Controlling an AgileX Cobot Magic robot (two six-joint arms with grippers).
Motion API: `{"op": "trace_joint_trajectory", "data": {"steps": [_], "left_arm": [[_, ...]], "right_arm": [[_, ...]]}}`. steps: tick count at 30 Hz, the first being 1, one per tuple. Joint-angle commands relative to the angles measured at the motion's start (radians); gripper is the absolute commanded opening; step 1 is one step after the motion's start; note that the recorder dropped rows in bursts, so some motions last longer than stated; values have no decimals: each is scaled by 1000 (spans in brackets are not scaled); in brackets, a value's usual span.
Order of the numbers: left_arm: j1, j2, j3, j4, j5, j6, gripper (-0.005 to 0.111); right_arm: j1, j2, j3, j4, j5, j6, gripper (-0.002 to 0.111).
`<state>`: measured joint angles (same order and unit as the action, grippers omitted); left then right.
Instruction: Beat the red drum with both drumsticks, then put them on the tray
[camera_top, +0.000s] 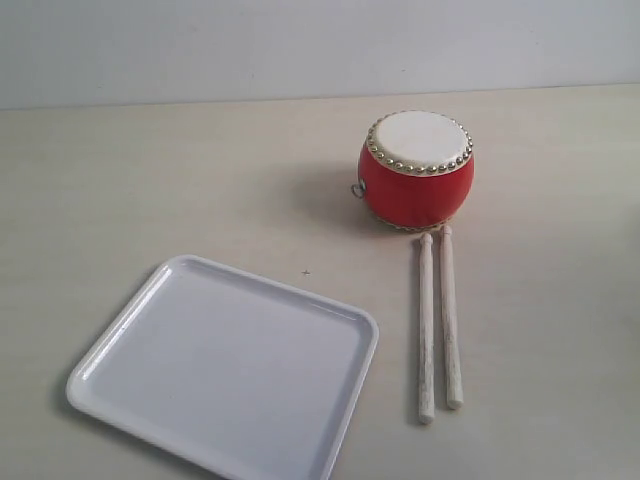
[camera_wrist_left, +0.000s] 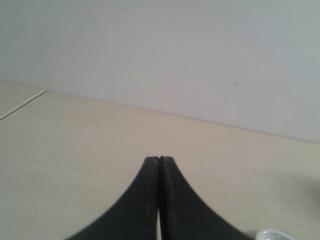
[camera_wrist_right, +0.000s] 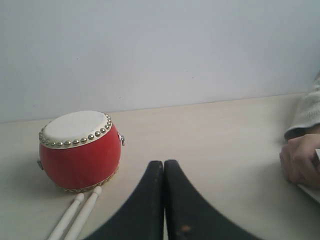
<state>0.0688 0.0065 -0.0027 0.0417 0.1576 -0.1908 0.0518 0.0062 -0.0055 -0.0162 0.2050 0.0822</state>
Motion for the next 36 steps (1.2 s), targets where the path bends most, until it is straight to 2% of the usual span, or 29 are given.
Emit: {"op": "trace_joint_trajectory", "data": {"steps": [1,5,7,9,10,13,17,22,26,30,33,36], "left_arm": [[1,-6,3,0,-102,-9,0],[1,-6,3,0,-247,-9,0],[1,-6,3,0,-366,-43,0],[1,-6,3,-7,-411,-288,0],[1,-6,3,-4,-403,-522,0],[1,-6,3,0,-344,-539,0],[1,-6,3,0,-337,-516,0],[1,13,3,0,-423,-524,0],[1,179,-76,7,-423,-515,0],[1,411,-209,52,-423,-479,0],[1,590,-324,170,-417,-521,0],[1,746,-447,357,-361,-657,0]], "right_arm": [[-5,-6,6,-8,-3,-1,0],[-5,-6,6,-8,-3,-1,0],[-5,-6,6,-8,-3,-1,0],[-5,-6,6,-10,-3,-3,0],[-5,-6,6,-13,-3,-10,0],[-5,-6,6,-20,-3,-10,0],[-5,-6,6,-20,-5,-8,0],[-5,-6,6,-10,-121,86,0],[-5,-6,6,48,-257,262,0],[-5,-6,6,48,-362,375,0],[-5,-6,6,48,-414,430,0],[-5,-6,6,48,-425,473,0]]}}
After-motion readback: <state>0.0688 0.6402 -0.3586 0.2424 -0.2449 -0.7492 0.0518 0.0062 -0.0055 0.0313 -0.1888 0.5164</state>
